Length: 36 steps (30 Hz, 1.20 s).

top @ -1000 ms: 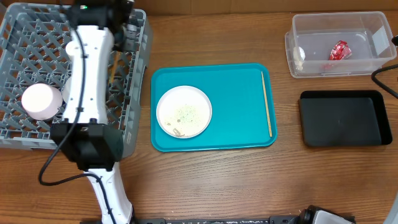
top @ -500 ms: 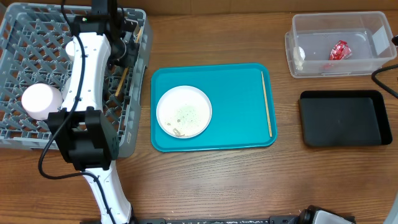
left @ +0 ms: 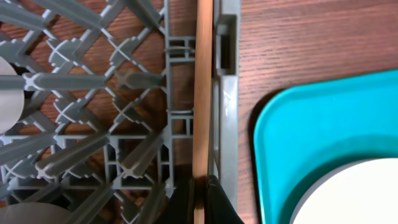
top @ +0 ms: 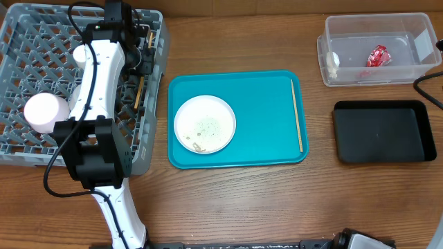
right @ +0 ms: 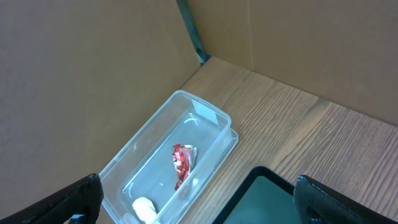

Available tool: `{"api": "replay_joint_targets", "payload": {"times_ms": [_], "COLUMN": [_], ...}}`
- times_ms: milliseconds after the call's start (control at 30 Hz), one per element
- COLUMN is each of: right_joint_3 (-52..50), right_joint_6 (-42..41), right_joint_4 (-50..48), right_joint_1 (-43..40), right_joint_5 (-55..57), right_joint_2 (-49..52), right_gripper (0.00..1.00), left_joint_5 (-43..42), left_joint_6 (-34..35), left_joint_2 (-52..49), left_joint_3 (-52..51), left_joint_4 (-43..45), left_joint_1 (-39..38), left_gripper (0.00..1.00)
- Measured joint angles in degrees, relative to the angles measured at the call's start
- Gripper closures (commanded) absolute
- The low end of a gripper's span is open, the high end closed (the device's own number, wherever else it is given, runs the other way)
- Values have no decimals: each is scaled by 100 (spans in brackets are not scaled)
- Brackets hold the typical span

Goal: Sort waste into correct bins and load items into the dishwasher
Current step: 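Carry the chopstick to the dish rack and drop it in, then return the left gripper to the remaining chopstick on the tray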

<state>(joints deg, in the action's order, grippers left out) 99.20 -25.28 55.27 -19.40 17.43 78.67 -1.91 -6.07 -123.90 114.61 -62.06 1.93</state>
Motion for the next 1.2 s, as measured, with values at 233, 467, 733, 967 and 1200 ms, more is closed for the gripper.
{"api": "replay_joint_targets", "payload": {"times_ms": [233, 467, 733, 967, 1200], "right_joint_3": [0, 0, 0, 0, 0], "right_joint_6": [2, 2, 0, 2, 0], "right_joint_4": [2, 0, 4, 2, 0], "right_joint_1": [-2, 0, 0, 0, -2], "right_joint_5": [0, -2, 0, 0, 0], "right_joint_2": [0, 0, 0, 0, 0], "right_gripper": [0, 0, 0, 0, 0], "left_joint_5": [48, 63, -758, -3781, -4776], "left_joint_6": [129, 179, 697, 1534, 2020], "left_joint_2": [0, 0, 2, 4, 4], "left_joint_3": [0, 0, 466, 1071, 1069], "left_joint_4": [0, -2, -264, 131, -46], "left_joint_1": [0, 0, 0, -79, -1108], "left_gripper": [79, 83, 41, 0, 0]}}
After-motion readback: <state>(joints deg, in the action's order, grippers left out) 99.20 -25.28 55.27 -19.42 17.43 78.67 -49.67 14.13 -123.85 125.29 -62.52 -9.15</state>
